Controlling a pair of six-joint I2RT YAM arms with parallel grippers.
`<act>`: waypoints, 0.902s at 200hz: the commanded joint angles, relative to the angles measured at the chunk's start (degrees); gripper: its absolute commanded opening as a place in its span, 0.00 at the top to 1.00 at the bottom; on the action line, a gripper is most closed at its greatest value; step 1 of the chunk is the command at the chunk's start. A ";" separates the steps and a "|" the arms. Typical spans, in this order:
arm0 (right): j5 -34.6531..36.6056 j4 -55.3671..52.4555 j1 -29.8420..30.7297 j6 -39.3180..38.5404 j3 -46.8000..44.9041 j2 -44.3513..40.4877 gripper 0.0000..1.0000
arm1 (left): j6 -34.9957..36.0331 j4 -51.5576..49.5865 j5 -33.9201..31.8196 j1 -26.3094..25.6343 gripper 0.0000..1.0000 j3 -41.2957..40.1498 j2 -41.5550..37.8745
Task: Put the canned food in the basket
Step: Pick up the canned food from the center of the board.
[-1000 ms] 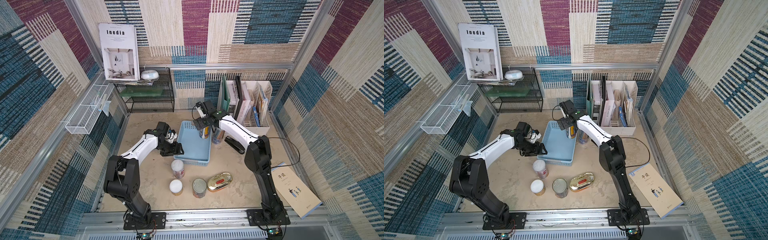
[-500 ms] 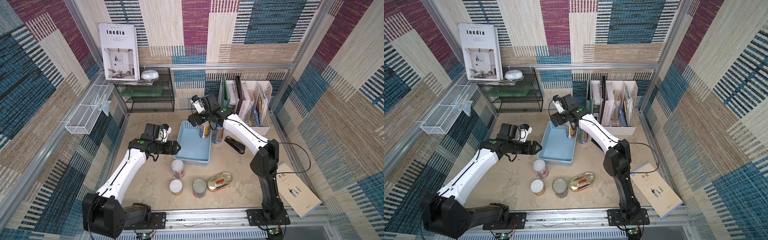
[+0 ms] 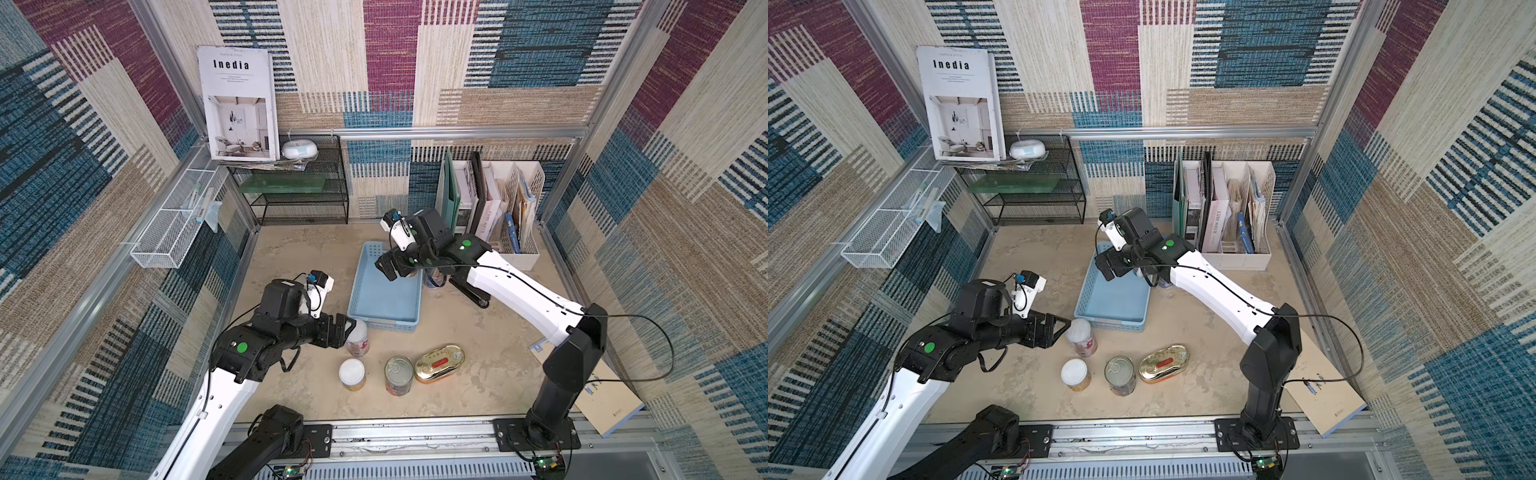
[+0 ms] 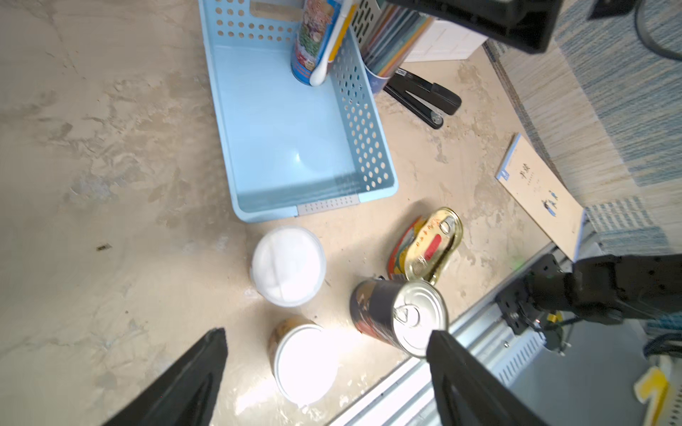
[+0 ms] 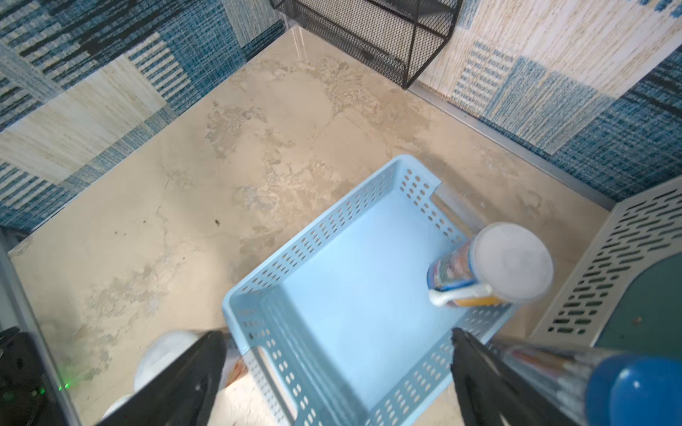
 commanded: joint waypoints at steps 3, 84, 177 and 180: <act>3.58 2.96 1.68 3.20 -5.75 -5.58 0.01 | -4.47 -5.28 -7.29 -2.30 0.15 0.99 2.45; 4.51 5.66 4.06 8.10 -20.05 -17.03 0.01 | -16.33 -2.69 -19.20 -11.77 0.16 -5.45 8.20; 4.51 6.60 4.04 7.77 -21.94 -17.31 0.01 | -20.10 4.77 -23.98 -17.78 0.17 -8.85 15.01; 4.52 6.62 4.04 7.75 -21.94 -17.34 0.01 | -20.12 5.04 -23.94 -17.82 0.17 -8.91 15.13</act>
